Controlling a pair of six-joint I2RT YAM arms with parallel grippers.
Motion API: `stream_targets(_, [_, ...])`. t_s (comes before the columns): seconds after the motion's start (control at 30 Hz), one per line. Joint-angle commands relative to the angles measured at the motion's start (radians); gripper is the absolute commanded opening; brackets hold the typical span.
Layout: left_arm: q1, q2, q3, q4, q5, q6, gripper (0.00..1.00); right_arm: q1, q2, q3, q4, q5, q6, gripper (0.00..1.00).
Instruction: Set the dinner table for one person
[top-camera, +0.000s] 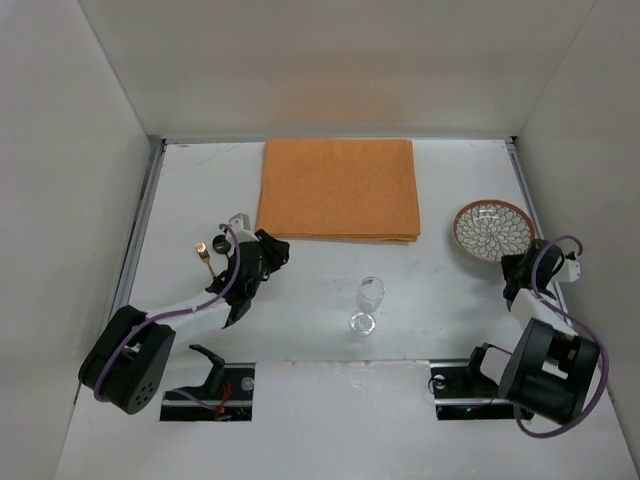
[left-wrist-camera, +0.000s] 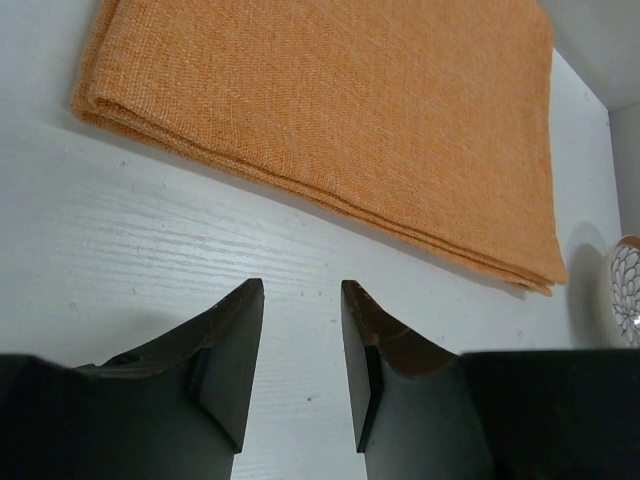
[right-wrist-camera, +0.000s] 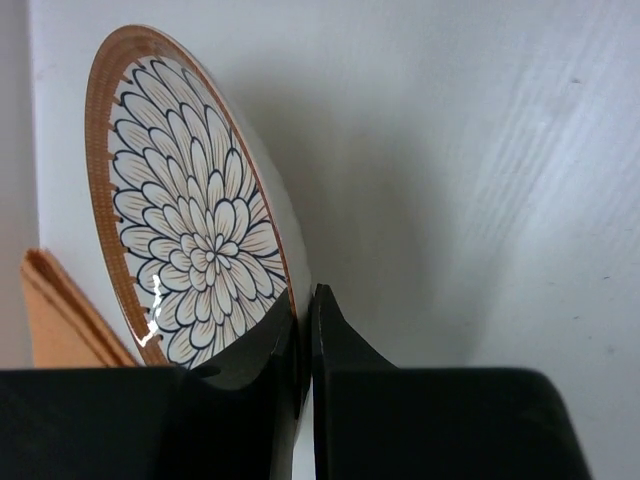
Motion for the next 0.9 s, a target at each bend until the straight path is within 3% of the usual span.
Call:
stream_targets(0.0, [0.004,-0.023,0.000,0.044,-0.016,-0.003,0.35,0.090,-0.147,0.071,0.157,-0.069,-0.041,0.03])
stream_targets(0.2, [0.008,-0.017,-0.011,0.073,-0.012,-0.011,0.36,0.296,-0.183,0.170,0.155,-0.057,-0.047,0.04])
stream_targets(0.47, [0.019,-0.063,-0.028,0.080,-0.022,0.007,0.37,0.684,0.225,0.476,0.255,-0.099,-0.033,0.05])
stream_targets(0.67, [0.031,-0.101,-0.036,0.061,-0.052,0.023,0.34,0.778,0.541,0.717,0.284,-0.156,0.051,0.05])
stream_targets(0.87, [0.033,-0.086,-0.031,0.057,-0.052,0.029,0.33,0.798,0.704,0.834,0.287,-0.158,0.111,0.05])
